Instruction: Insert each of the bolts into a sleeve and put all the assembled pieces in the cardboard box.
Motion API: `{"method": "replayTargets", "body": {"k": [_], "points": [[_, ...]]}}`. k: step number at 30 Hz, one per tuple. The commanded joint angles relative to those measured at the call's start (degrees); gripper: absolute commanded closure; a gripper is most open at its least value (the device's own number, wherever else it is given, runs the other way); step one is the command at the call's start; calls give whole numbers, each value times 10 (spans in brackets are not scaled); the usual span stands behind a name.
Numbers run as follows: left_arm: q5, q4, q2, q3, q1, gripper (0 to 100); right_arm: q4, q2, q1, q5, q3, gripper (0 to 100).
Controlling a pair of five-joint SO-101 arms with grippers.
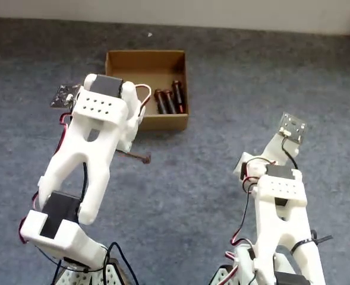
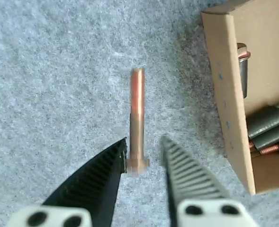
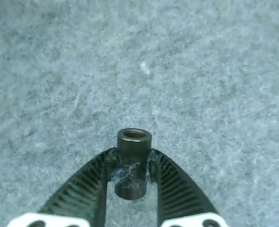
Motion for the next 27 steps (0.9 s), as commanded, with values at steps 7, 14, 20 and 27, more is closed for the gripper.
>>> {"method": "replayTargets", "body": {"k": [7,14,20,27], "points": [[2,43,-31,-11,-7,730,-11,-15,7,0,-3,993],[-177,48,-31,-7,-12,729,-11,-15,7,0,-3,993],[-466,69,-31,-11,-45,732,-11,-15,7,0,-3,993],[-786,65,-29,-6,-61,734,-28,-15,7,0,-1,993]]}}
